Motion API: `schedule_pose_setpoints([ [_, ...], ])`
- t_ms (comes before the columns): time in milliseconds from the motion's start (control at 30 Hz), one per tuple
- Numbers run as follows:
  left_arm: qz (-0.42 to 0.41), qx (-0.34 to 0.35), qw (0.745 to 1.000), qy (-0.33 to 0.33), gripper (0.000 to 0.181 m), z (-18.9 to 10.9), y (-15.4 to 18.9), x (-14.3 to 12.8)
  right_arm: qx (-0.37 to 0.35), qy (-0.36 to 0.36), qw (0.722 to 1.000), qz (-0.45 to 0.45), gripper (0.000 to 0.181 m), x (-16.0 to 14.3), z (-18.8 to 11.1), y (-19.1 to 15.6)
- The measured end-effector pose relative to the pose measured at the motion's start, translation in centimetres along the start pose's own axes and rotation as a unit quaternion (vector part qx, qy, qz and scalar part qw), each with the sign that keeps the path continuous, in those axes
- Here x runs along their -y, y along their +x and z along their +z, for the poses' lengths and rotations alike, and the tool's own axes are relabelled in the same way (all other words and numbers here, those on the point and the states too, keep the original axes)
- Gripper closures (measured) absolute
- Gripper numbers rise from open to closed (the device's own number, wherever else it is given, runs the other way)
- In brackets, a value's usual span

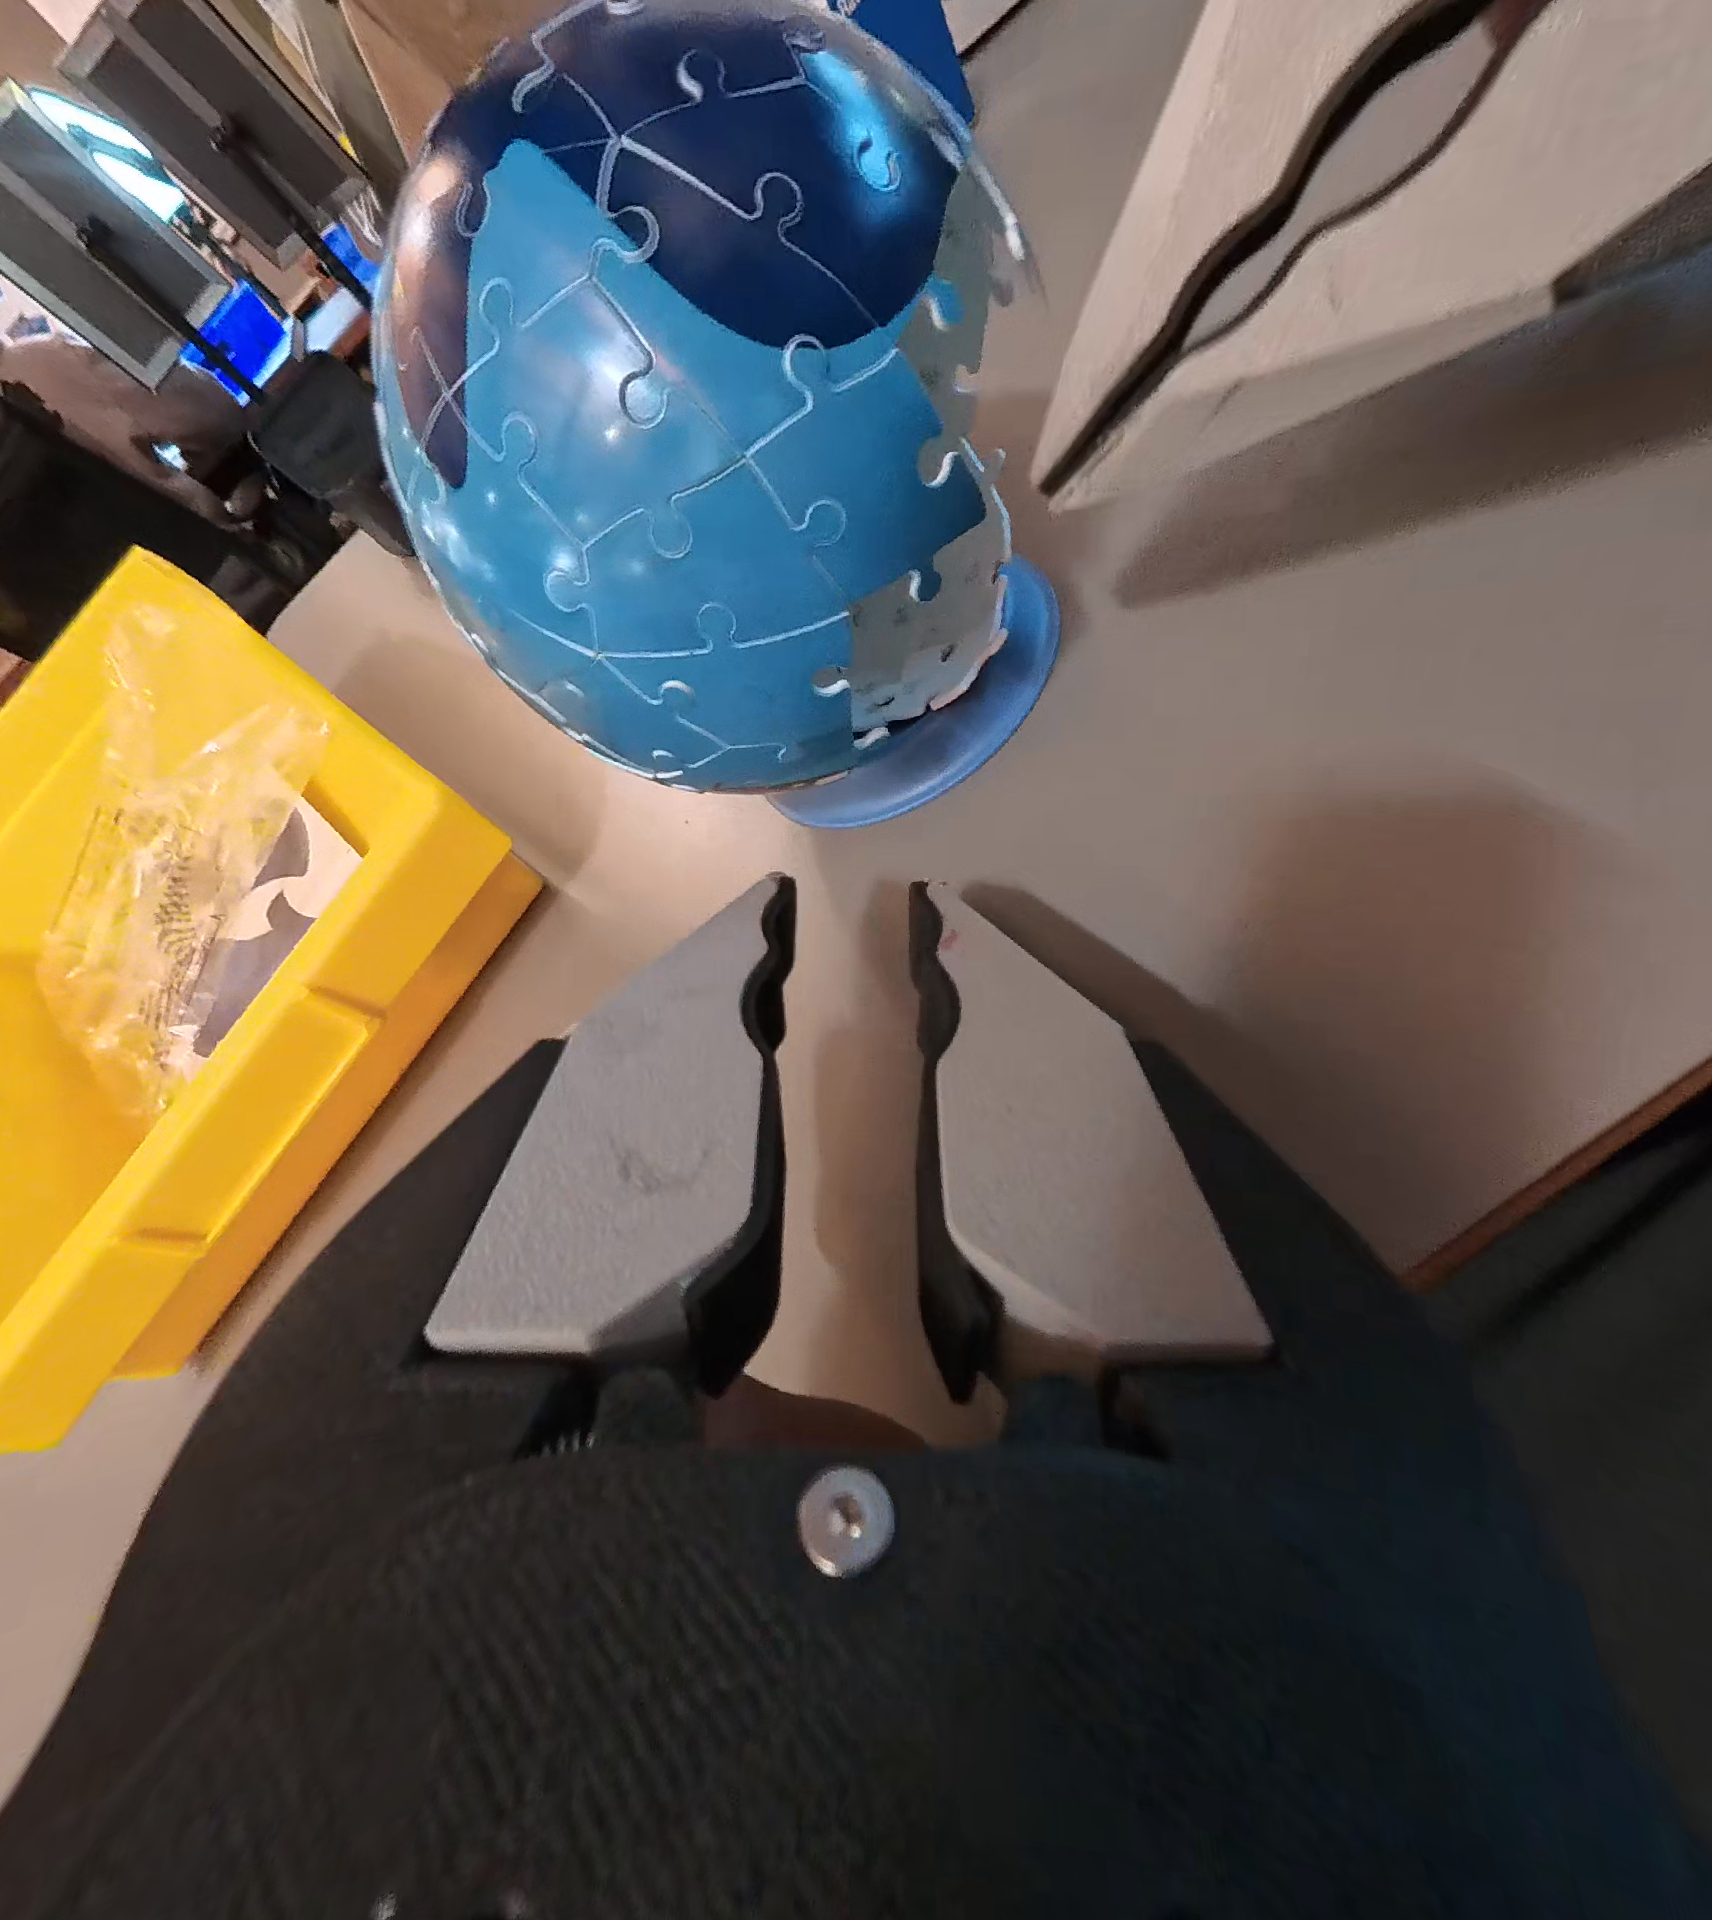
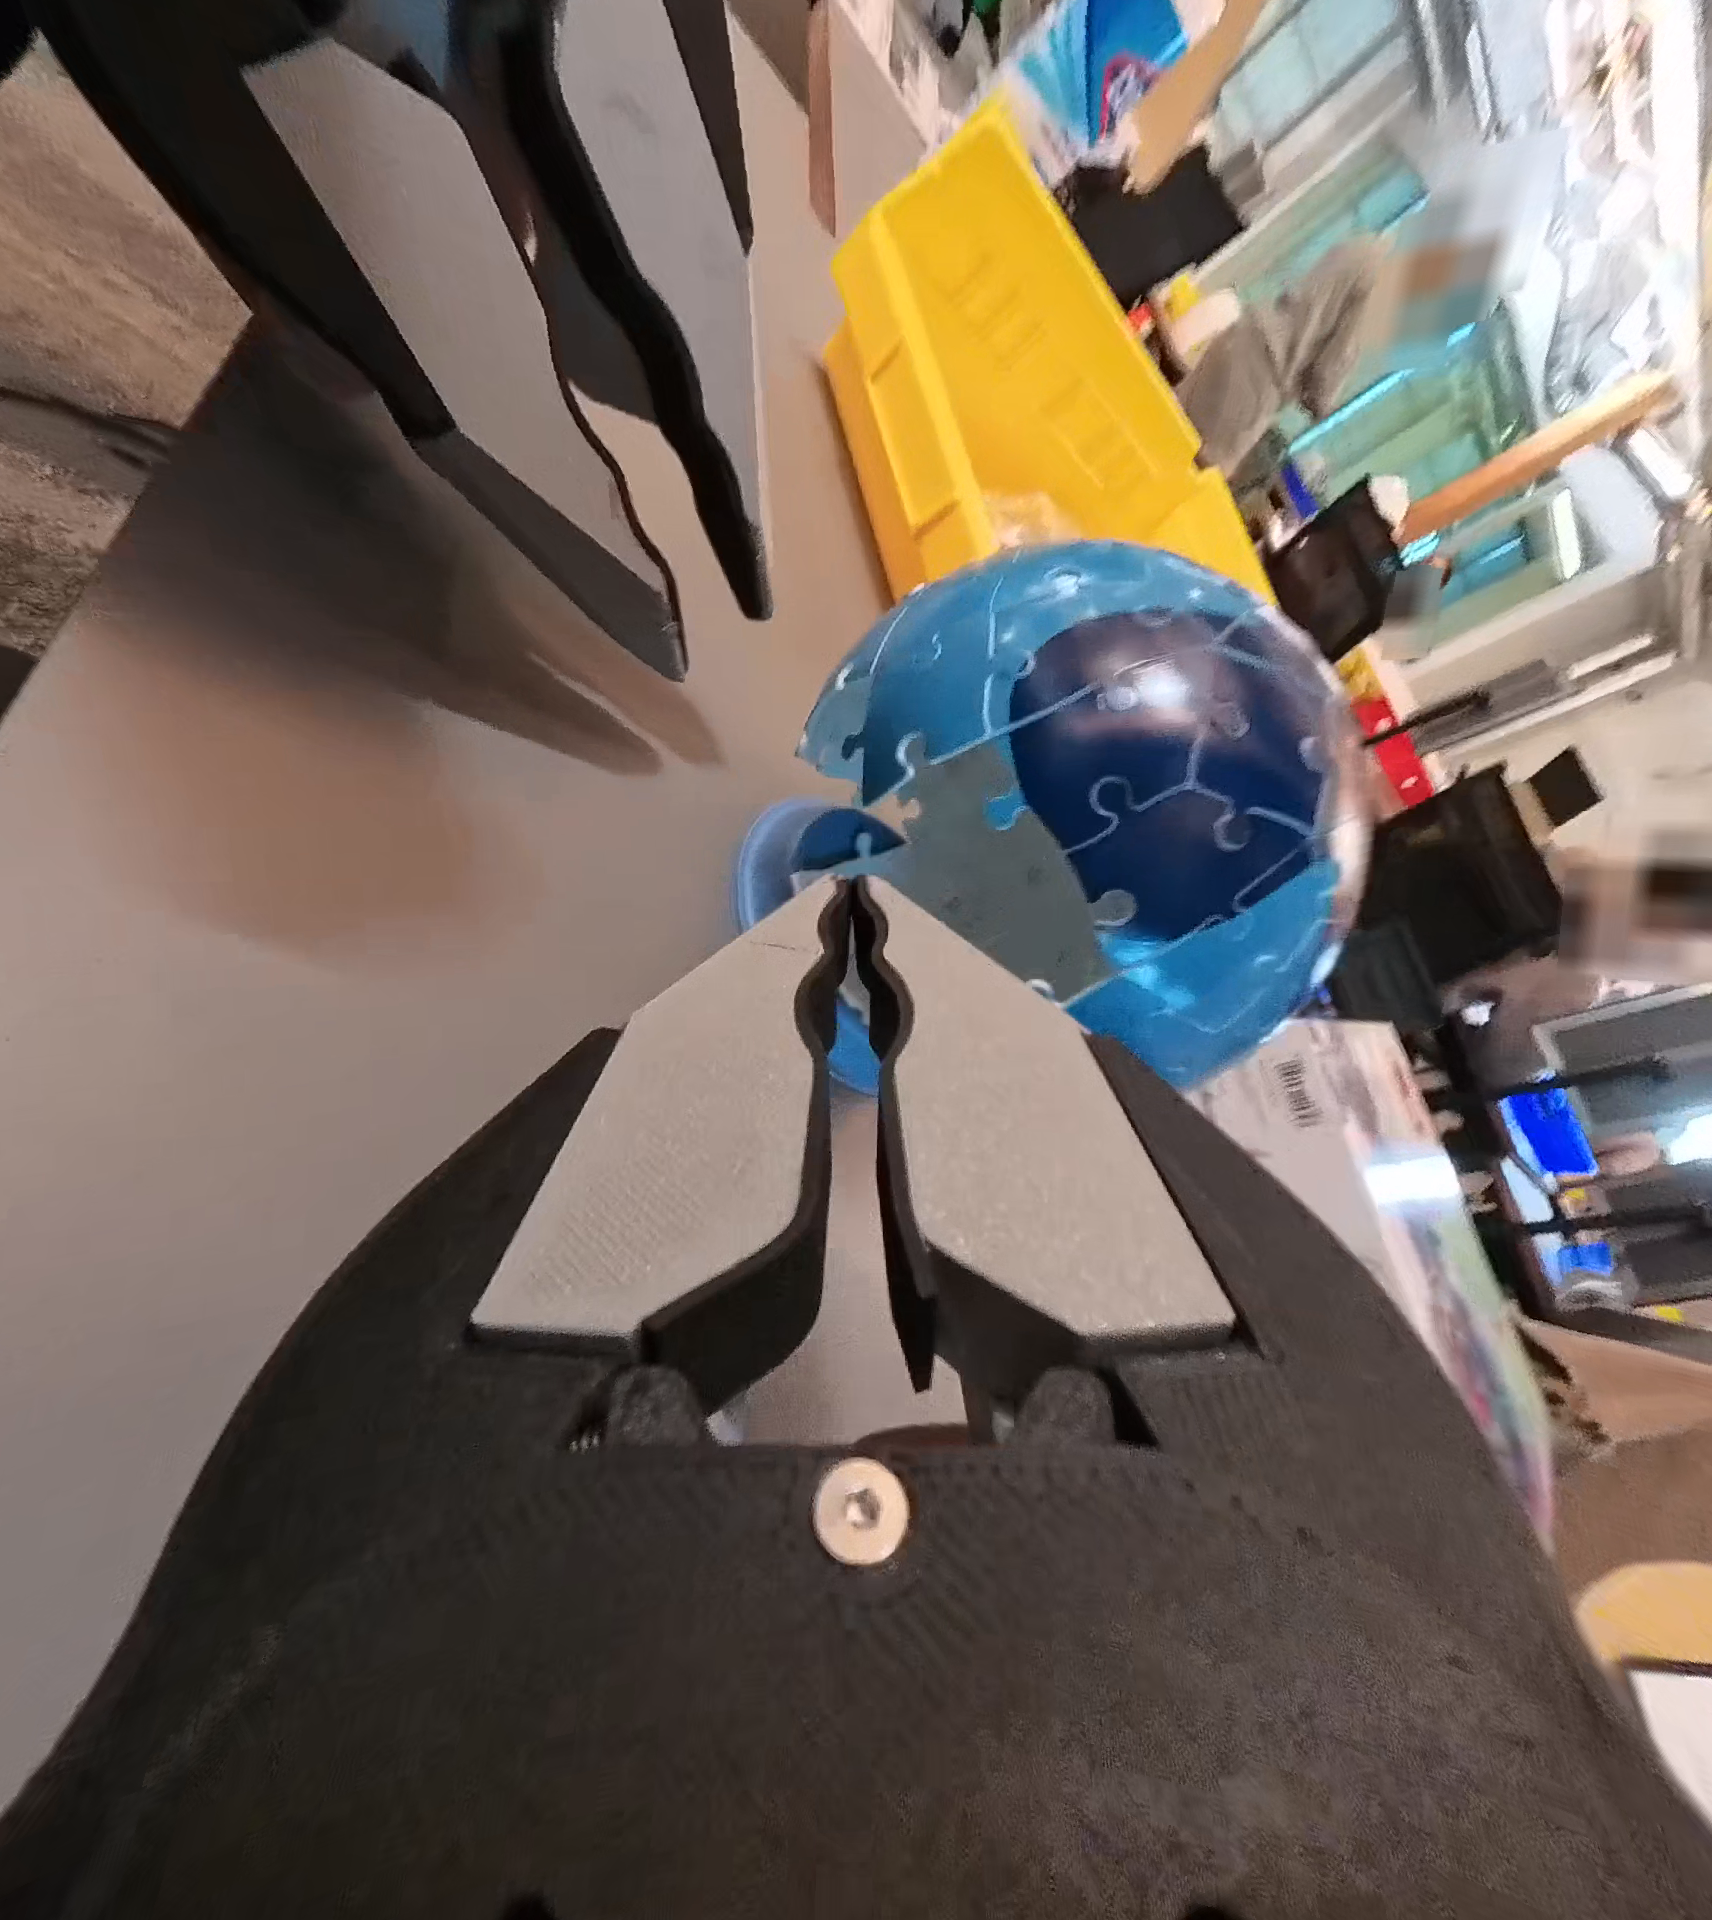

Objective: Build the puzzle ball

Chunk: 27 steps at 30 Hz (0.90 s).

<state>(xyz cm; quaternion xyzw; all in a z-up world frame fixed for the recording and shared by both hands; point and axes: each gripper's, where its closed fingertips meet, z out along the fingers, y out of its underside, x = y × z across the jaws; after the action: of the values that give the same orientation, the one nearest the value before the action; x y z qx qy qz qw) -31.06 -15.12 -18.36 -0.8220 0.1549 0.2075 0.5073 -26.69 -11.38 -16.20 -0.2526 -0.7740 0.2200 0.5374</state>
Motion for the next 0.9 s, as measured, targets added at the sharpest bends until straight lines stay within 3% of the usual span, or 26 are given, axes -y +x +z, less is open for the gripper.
schedule_pose_setpoints([
  [100, -0.005, -0.01, 1.0, -0.005, 0.162, 0.1, 0.1, -0.1, 0.042, -0.037, 0.998, 0.029, 0.181, -0.8, 0.8, -1.5],
  [133, -0.005, -0.011, 1.0, -0.006, 0.163, 0.2, 0.2, -0.1, 0.045, -0.046, 0.997, 0.04, 0.171, -1.0, 1.0, -1.6],
  [167, -0.004, -0.012, 1.0, -0.006, 0.163, 0.1, 0.2, -0.1, 0.043, -0.055, 0.996, 0.05, 0.129, -1.3, 1.1, -1.6],
  [200, -0.003, -0.013, 1.0, -0.006, 0.163, 0.1, 0.3, -0.2, 0.047, -0.06, 0.995, 0.057, 0.108, -1.4, 1.2, -1.7],
  [333, -0.002, -0.013, 1.0, -0.008, 0.164, 0.1, 0.3, -0.3, 0.083, -0.05, 0.994, 0.056, 0.127, -1.2, 1.0, -2.7],
  [500, -0.002, -0.015, 1.0, -0.007, 0.165, 0.1, 0.3, -0.3, 0.119, -0.054, 0.989, 0.075, 0.114, -0.8, 1.5, -3.0],
  [633, -0.003, -0.017, 1.0, -0.007, 0.166, 0.2, 0.4, -0.3, 0.173, -0.06, 0.977, 0.111, 0.118, -0.6, 1.9, -3.6],
  [700, -0.002, -0.018, 1.0, -0.008, 0.166, 0.1, 0.4, -0.3, 0.174, -0.066, 0.976, 0.112, 0.111, -0.8, 2.1, -3.3],
  [900, -0.003, -0.02, 1.0, -0.006, 0.167, 0.1, 0.4, -0.3, 0.19, -0.076, 0.975, 0.09, 0.121, -1.0, 2.1, -3.3],
])
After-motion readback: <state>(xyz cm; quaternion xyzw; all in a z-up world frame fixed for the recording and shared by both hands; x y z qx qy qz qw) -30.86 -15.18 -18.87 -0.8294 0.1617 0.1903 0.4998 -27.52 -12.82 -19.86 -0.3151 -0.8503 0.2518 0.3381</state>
